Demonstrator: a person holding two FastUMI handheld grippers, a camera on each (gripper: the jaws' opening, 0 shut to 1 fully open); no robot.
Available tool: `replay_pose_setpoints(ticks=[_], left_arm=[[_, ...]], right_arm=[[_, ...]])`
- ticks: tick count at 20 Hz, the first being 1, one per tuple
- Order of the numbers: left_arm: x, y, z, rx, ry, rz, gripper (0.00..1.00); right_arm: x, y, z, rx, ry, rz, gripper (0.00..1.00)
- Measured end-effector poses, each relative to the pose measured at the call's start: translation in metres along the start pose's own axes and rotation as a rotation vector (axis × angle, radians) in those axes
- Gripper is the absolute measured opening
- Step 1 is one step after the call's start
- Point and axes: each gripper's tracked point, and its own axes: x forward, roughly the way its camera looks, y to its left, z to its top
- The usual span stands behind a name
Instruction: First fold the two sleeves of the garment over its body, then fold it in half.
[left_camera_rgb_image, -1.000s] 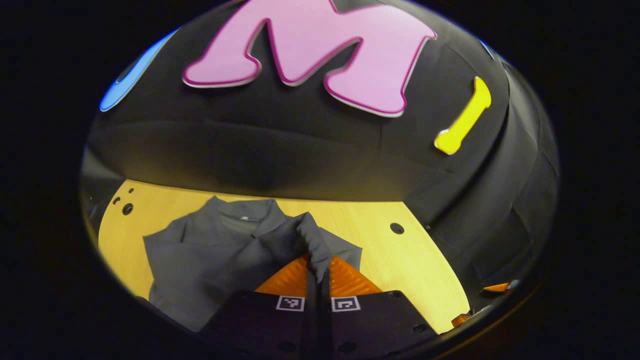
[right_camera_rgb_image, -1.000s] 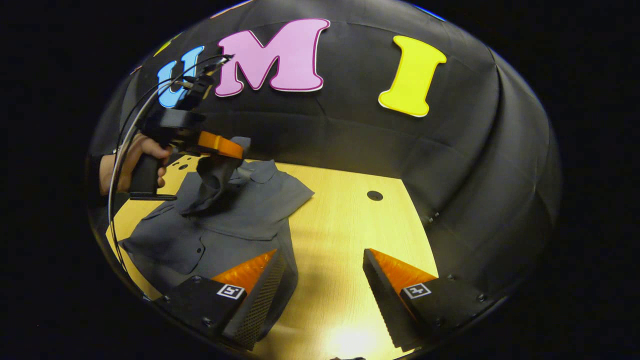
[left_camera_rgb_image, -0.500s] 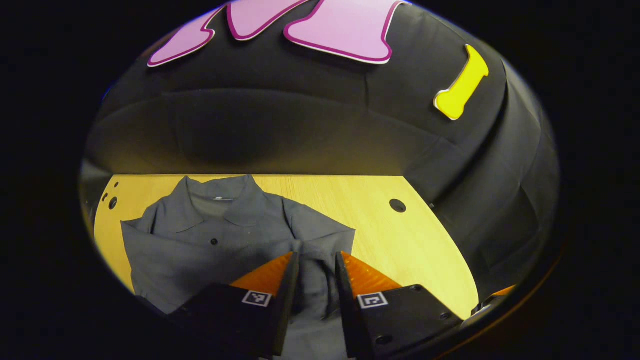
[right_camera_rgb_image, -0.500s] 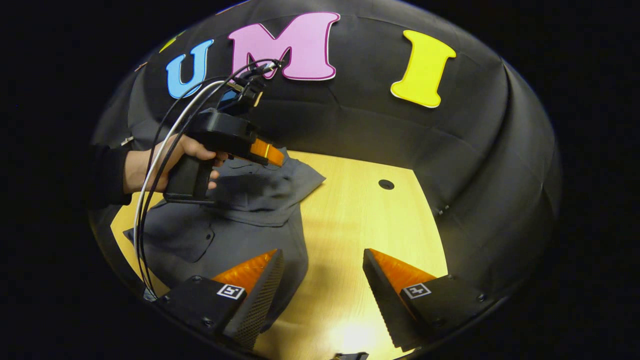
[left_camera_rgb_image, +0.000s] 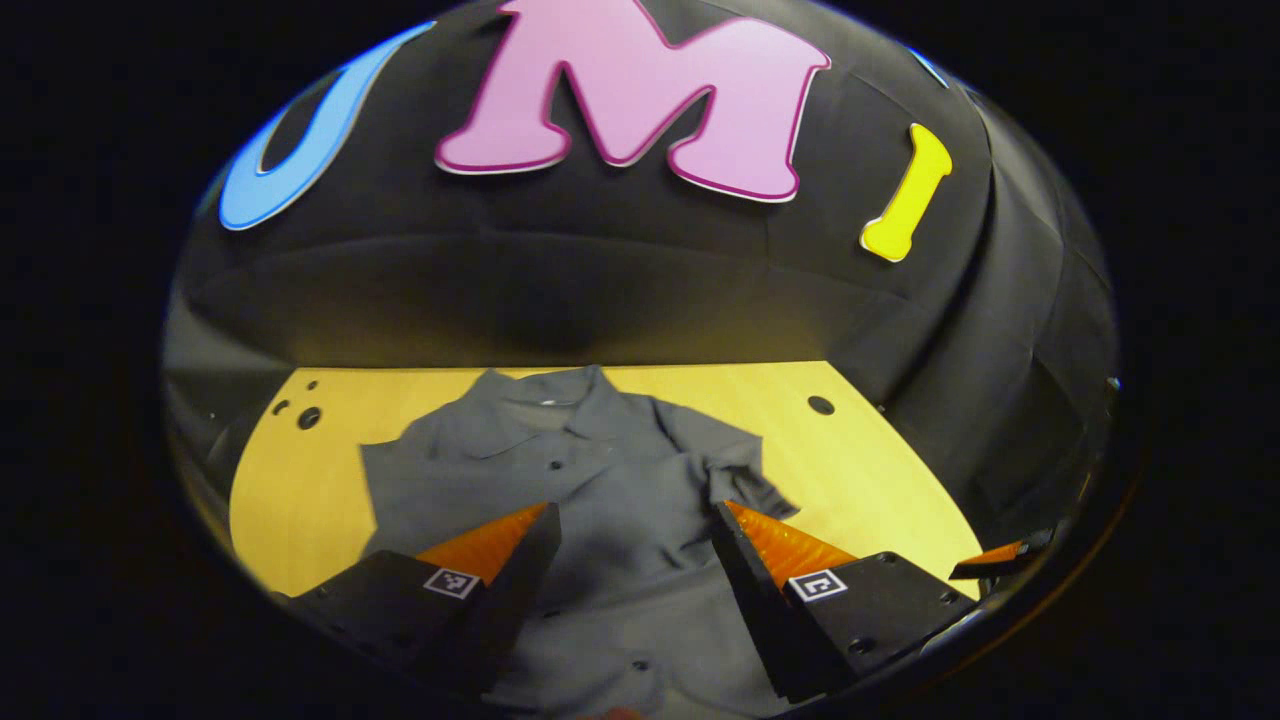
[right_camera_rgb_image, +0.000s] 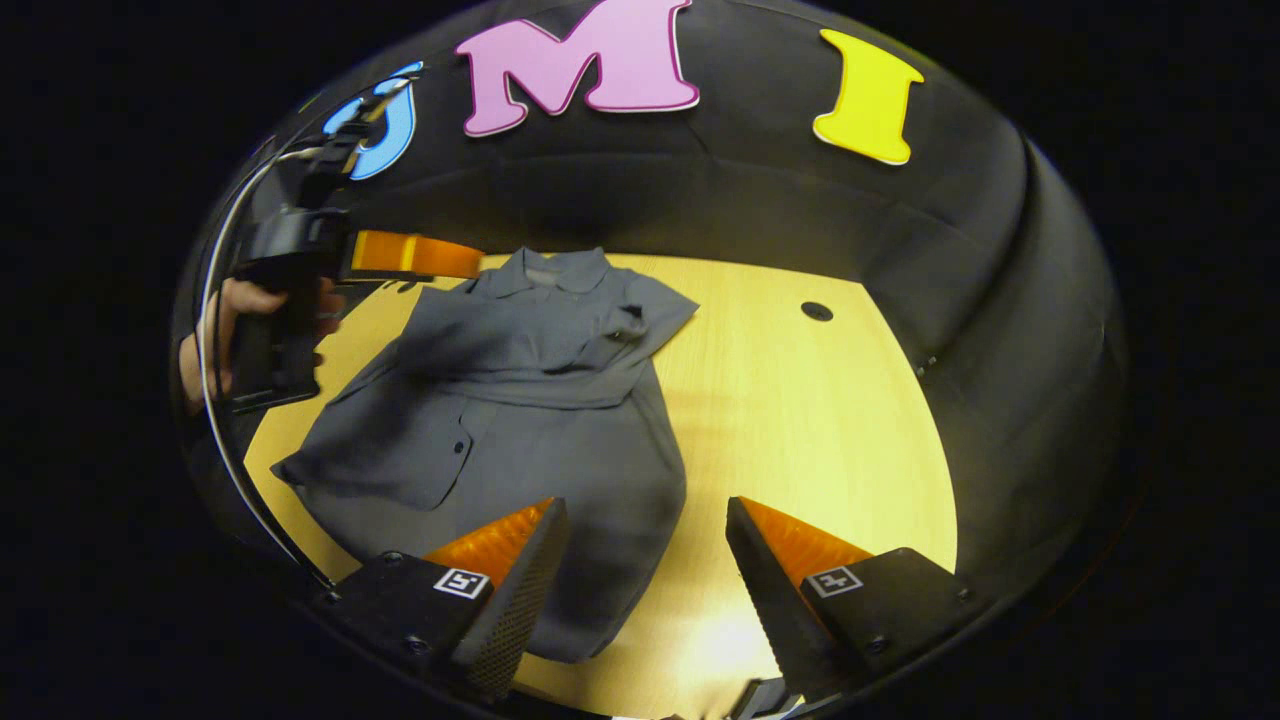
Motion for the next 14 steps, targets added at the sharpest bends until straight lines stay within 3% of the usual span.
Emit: replay_pose_setpoints(ticks=[1,4,7,8,11,12,14], left_arm=[[-0.014,0.018,-0.013,0.007,0.010,0.022,0.96],[-0.055,0.065,-0.057,0.028,0.048,0.089,0.96],[-0.089,0.101,-0.109,0.006,0.102,0.134,0.96],[-0.100,0.113,-0.129,-0.007,0.131,0.155,0.92],[-0.131,0.154,-0.185,-0.007,0.213,0.223,0.96],[-0.141,0.168,-0.204,-0.002,0.241,0.251,0.92],[-0.154,0.188,-0.225,-0.014,0.268,0.289,0.96]], right_arm=[[0.003,0.005,-0.010,0.013,0.029,0.005,0.98],[0.008,0.025,-0.049,0.065,0.151,0.026,0.98],[0.011,0.029,-0.079,0.057,0.251,-0.005,0.98],[0.013,0.031,-0.087,0.061,0.274,-0.017,0.98],[0.015,0.036,-0.106,0.086,0.330,-0.052,0.99],[0.013,0.038,-0.110,0.101,0.339,-0.058,0.98],[0.016,0.040,-0.114,0.121,0.343,-0.076,0.99]])
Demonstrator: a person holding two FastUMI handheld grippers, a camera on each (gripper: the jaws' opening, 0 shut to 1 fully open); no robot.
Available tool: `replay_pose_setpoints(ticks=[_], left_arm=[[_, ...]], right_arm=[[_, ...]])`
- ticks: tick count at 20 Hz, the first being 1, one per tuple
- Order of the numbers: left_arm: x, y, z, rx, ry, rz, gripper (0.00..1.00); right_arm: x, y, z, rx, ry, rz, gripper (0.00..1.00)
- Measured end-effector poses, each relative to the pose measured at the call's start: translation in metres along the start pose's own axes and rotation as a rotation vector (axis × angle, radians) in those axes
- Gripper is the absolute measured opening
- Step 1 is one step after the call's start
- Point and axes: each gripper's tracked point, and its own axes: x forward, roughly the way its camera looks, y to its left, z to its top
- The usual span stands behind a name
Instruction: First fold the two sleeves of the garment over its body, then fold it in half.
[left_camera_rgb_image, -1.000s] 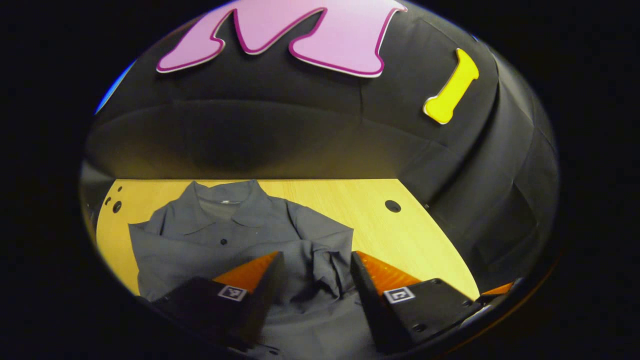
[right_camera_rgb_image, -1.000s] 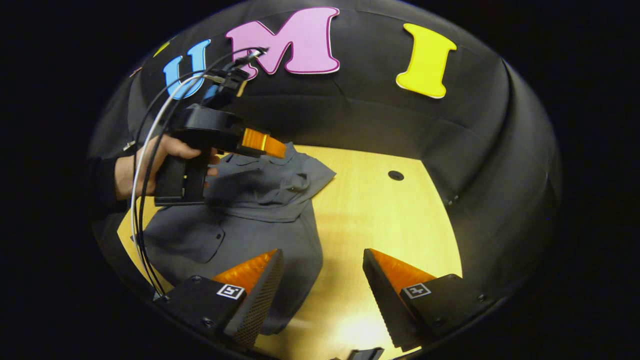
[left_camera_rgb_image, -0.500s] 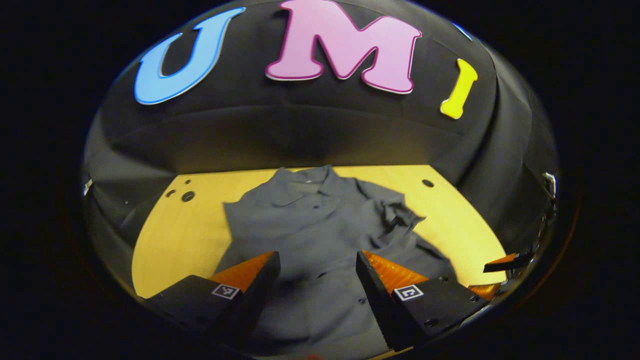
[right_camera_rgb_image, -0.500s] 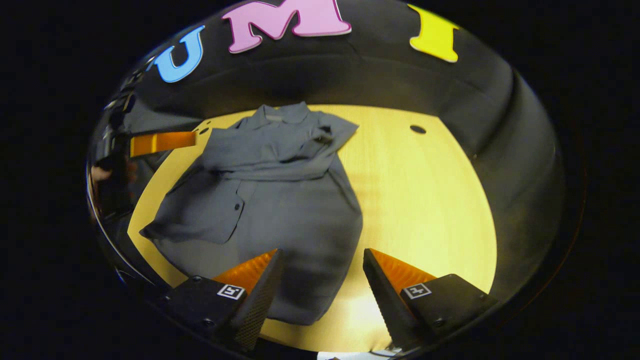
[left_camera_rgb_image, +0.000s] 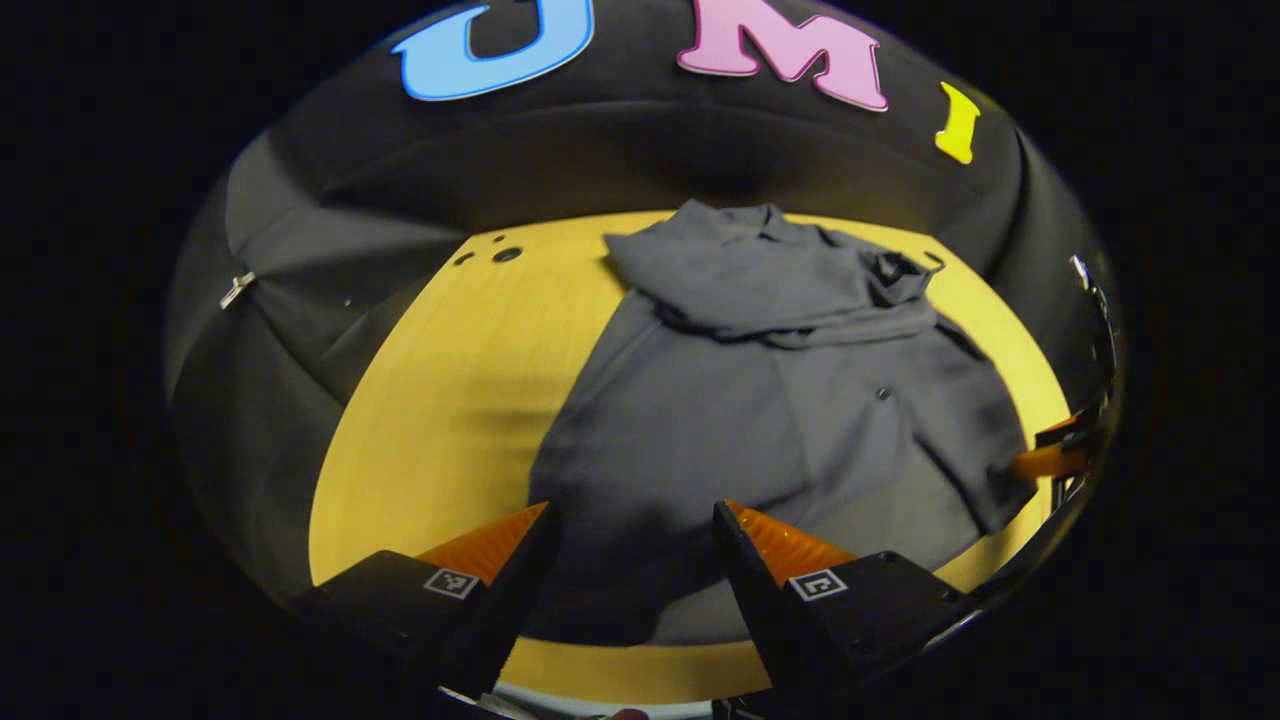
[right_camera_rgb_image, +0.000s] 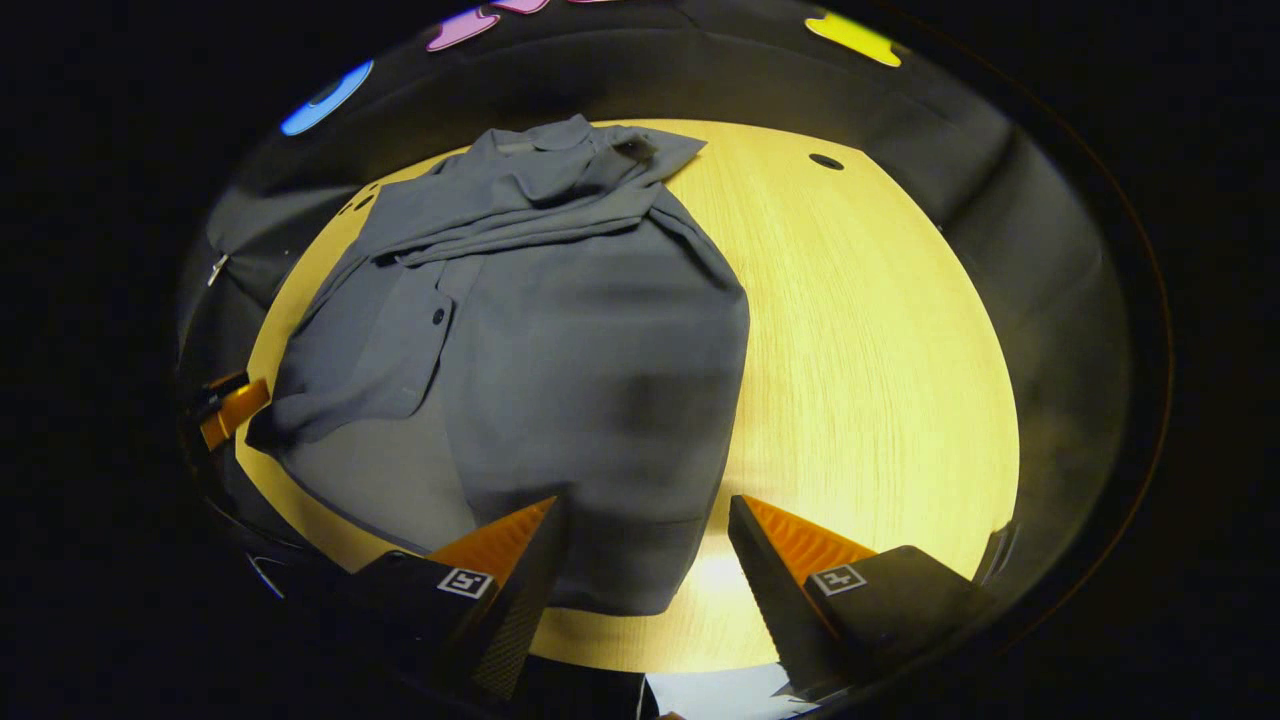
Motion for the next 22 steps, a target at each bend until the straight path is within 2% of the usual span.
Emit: replay_pose_setpoints(ticks=[1,2,6,9,13,15,16,17,18,19,20,21,22], left_arm=[[0.002,0.012,-0.010,-0.019,0.013,0.013,1.00],[0.005,0.022,-0.019,-0.038,0.033,0.024,0.97],[0.027,0.041,-0.043,-0.078,0.097,0.033,0.98],[0.033,0.030,-0.054,-0.089,0.127,-0.004,0.99],[0.033,0.026,-0.056,-0.100,0.119,-0.017,0.95],[0.032,0.022,-0.057,-0.118,0.118,-0.016,0.95],[0.033,0.018,-0.057,-0.113,0.118,-0.017,0.93],[0.032,0.012,-0.057,-0.104,0.118,-0.025,0.93],[0.033,0.007,-0.056,-0.092,0.119,-0.028,0.80],[0.033,0.001,-0.056,-0.086,0.120,-0.034,0.73],[0.034,-0.004,-0.054,-0.083,0.120,-0.032,0.60],[0.034,-0.008,-0.054,-0.074,0.117,-0.026,0.46],[0.034,-0.012,-0.054,-0.057,0.116,-0.019,0.33]], right_arm=[[0.001,0.000,-0.002,0.010,0.002,-0.007,0.98],[0.002,0.000,-0.006,0.021,0.011,-0.007,0.99],[0.011,0.005,-0.021,0.059,0.049,-0.009,0.99],[0.012,0.008,-0.025,0.072,0.060,-0.019,0.99],[0.014,0.013,-0.028,0.041,0.069,-0.036,0.99],[0.017,0.017,-0.029,0.052,0.081,-0.039,0.96],[0.018,0.021,-0.030,0.053,0.089,-0.040,0.90],[0.017,0.024,-0.029,0.050,0.093,-0.038,0.96],[0.018,0.027,-0.029,0.047,0.100,-0.035,0.65],[0.018,0.030,-0.029,0.041,0.106,-0.030,0.69],[0.018,0.034,-0.028,0.033,0.111,-0.023,0.59],[0.019,0.038,-0.029,0.025,0.115,-0.017,0.43],[0.017,0.042,-0.029,0.018,0.115,-0.006,0.39]])
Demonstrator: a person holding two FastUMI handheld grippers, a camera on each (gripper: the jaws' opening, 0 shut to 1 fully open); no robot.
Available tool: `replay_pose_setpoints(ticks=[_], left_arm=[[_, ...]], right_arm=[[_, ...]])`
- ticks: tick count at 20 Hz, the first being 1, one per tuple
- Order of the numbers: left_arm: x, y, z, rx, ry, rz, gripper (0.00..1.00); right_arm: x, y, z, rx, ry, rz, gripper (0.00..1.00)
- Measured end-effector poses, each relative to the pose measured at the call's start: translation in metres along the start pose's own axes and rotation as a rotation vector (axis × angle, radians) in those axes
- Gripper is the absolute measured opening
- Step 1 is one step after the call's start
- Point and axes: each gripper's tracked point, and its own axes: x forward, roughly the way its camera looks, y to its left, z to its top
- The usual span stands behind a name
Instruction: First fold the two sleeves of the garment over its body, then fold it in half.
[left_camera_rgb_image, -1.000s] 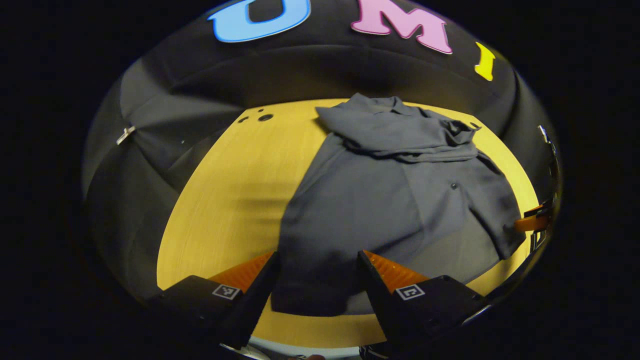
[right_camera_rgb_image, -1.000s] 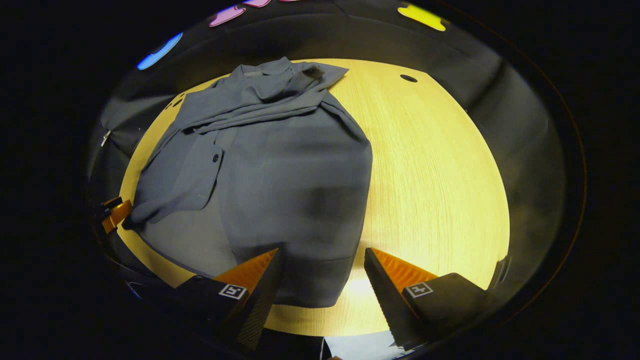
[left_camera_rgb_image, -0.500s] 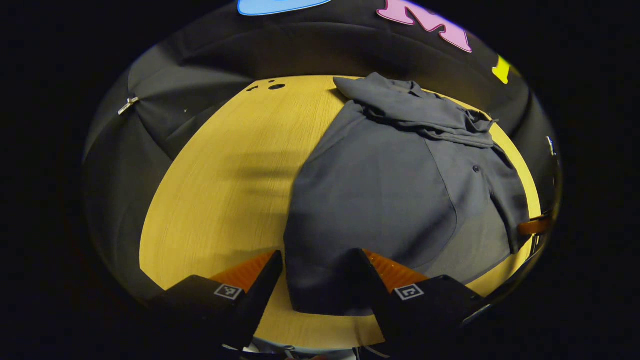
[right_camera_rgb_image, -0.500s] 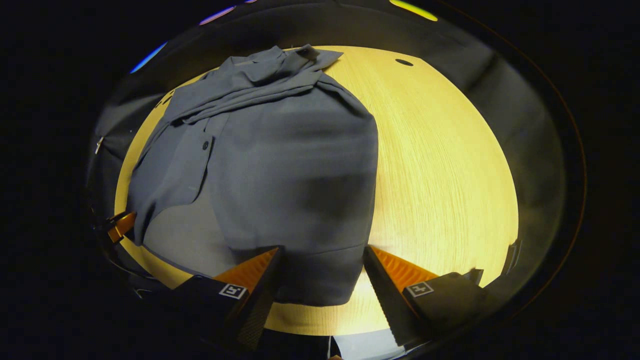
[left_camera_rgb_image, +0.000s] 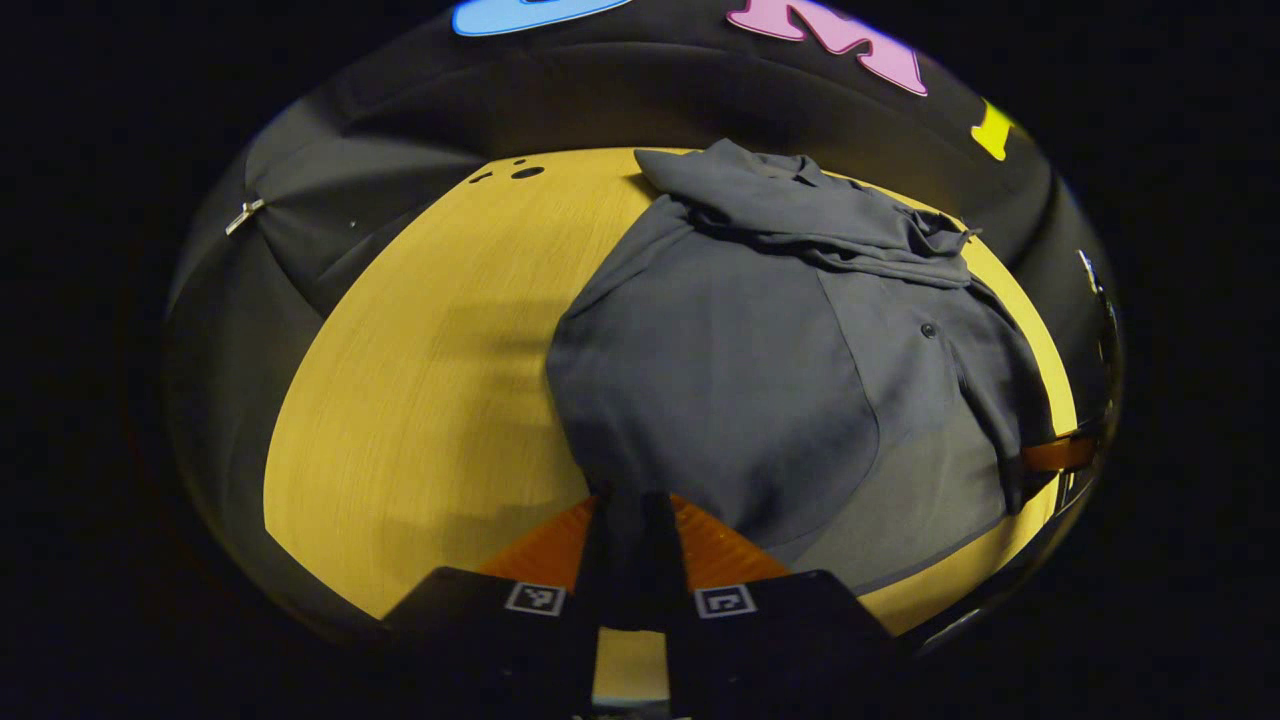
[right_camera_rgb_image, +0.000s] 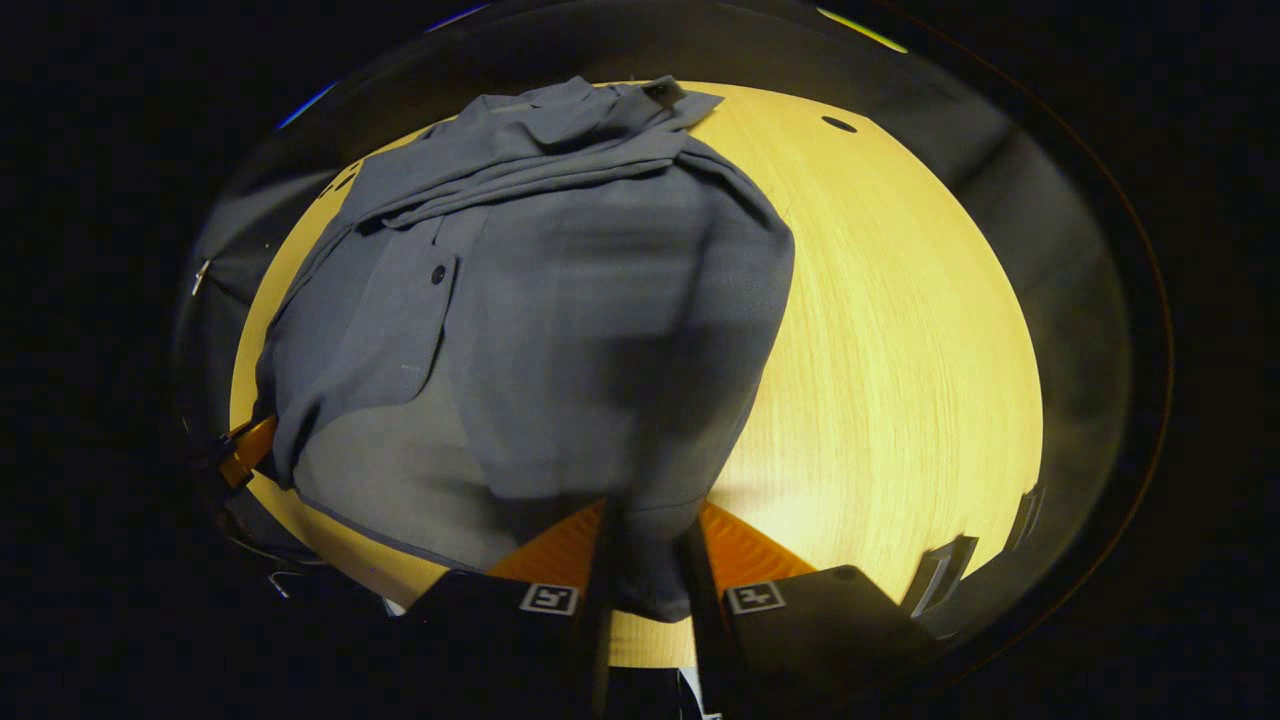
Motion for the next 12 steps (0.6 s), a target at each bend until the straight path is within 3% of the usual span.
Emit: replay_pose_setpoints(ticks=[1,2,3,4,7,11,12], left_arm=[[-0.001,-0.003,0.000,0.018,-0.003,0.006,0.21],[-0.001,-0.005,0.001,0.036,-0.002,0.012,0.21],[-0.001,-0.008,0.001,0.049,-0.003,0.009,0.16],[-0.002,-0.012,0.002,0.059,-0.006,-0.001,0.11],[-0.003,-0.018,0.002,0.052,-0.008,-0.053,0.06],[-0.019,-0.025,0.008,-0.080,-0.009,-0.123,0.02],[-0.025,-0.026,0.014,-0.112,-0.021,-0.136,0.06]], right_arm=[[0.001,0.003,0.000,-0.006,0.001,0.001,0.34],[0.001,0.006,0.001,-0.024,-0.003,0.011,0.20],[0.003,0.010,0.003,-0.039,-0.005,0.038,0.20],[0.002,0.012,0.002,-0.046,0.000,0.047,0.09],[0.002,0.018,0.005,-0.062,-0.015,0.099,0.05],[-0.008,0.030,0.017,-0.013,-0.083,0.177,0.05],[-0.013,0.035,0.023,-0.003,-0.115,0.202,0.05]])
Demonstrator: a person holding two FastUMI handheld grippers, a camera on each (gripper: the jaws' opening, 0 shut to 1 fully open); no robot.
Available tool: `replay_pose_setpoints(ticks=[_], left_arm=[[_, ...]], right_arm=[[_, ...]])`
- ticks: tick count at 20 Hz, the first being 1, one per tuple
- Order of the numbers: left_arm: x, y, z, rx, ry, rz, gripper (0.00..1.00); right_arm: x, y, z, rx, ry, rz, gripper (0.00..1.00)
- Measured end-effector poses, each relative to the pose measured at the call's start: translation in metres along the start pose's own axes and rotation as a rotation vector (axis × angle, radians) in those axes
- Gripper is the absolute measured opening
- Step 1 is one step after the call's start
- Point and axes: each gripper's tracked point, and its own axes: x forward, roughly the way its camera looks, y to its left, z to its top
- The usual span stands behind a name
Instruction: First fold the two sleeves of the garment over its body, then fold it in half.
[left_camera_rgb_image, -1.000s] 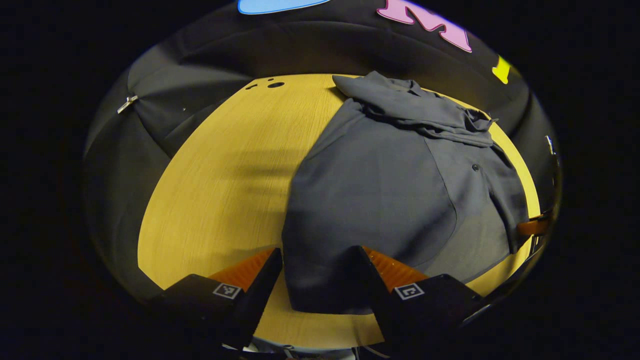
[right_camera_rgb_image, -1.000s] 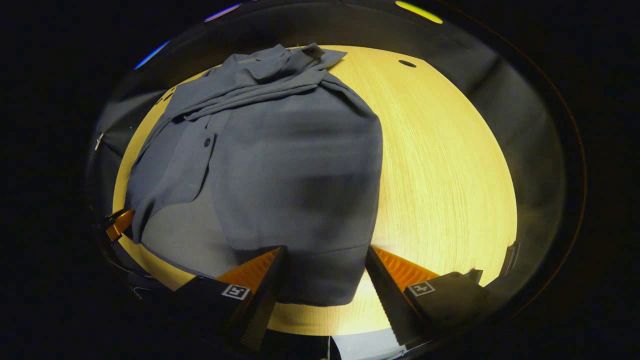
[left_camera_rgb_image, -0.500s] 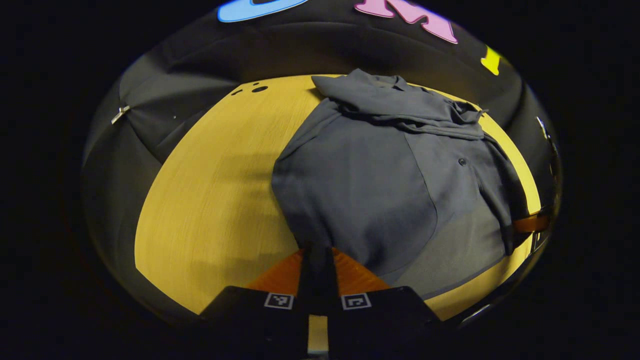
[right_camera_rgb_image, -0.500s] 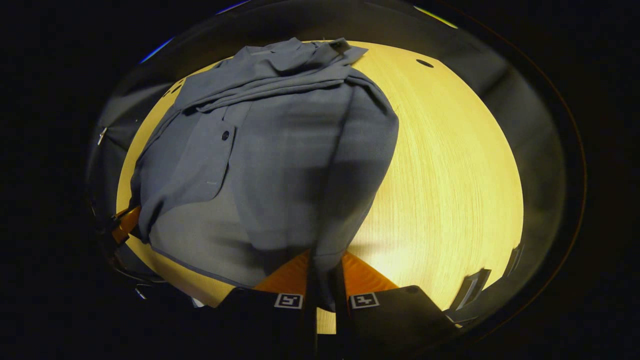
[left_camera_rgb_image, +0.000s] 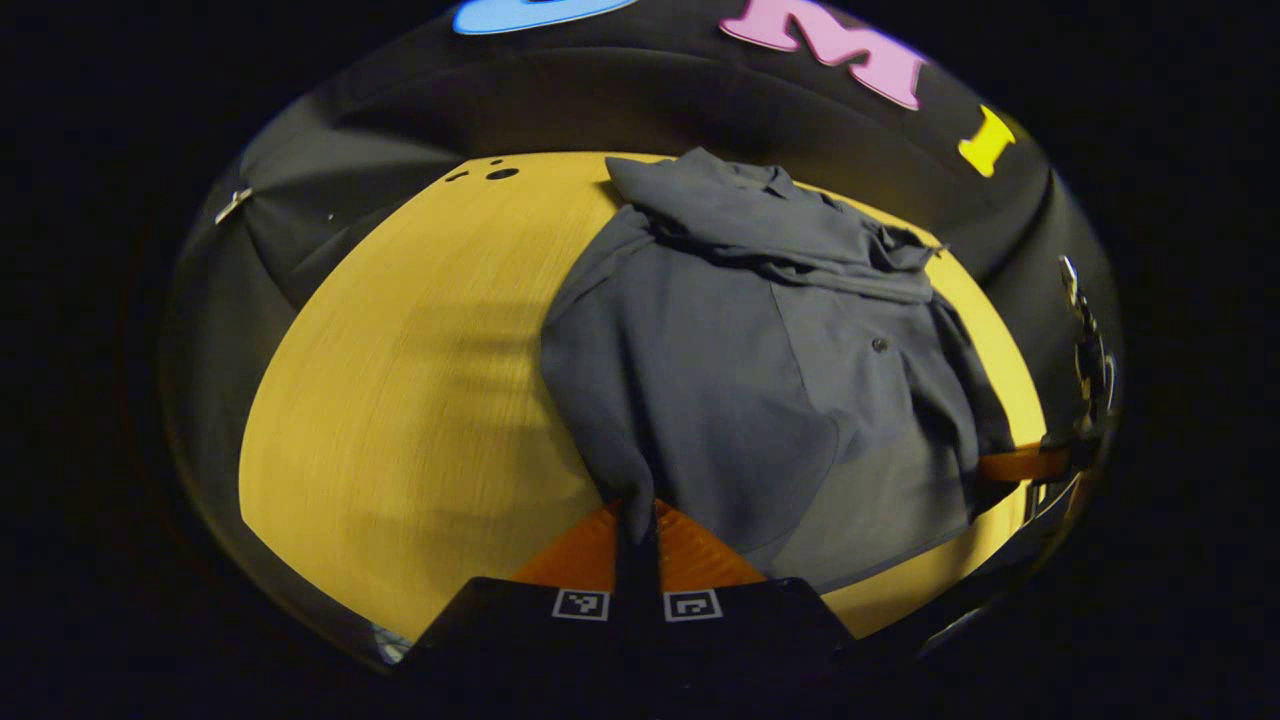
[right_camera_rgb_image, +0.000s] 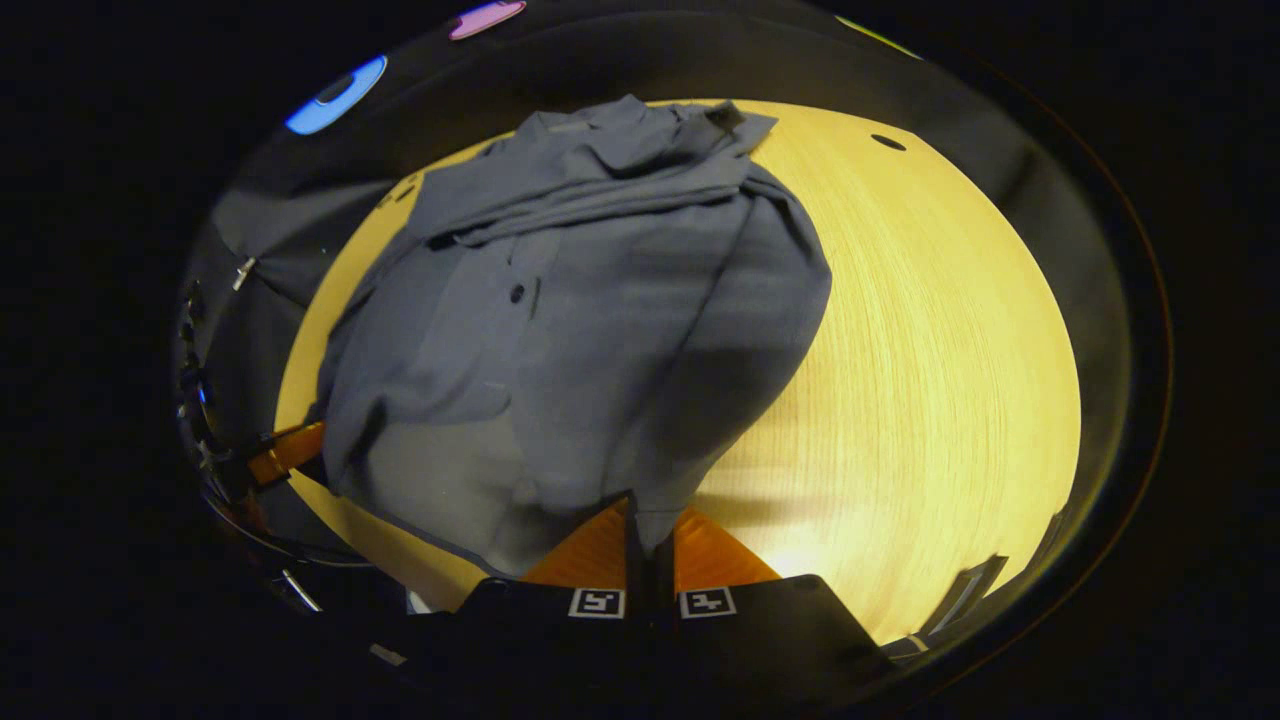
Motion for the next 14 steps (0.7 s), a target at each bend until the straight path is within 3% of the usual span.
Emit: replay_pose_setpoints(ticks=[1,5,14], left_arm=[[-0.007,-0.002,0.006,-0.034,-0.019,-0.014,0.02],[-0.028,-0.003,0.029,-0.114,-0.075,-0.042,0.06],[-0.058,-0.014,0.102,-0.051,-0.206,-0.050,0.06]], right_arm=[[-0.003,0.004,0.003,-0.003,-0.025,0.019,0.06],[-0.013,0.019,0.023,-0.040,-0.096,0.066,0.05],[-0.035,0.028,0.116,-0.047,-0.278,0.087,0.05]])
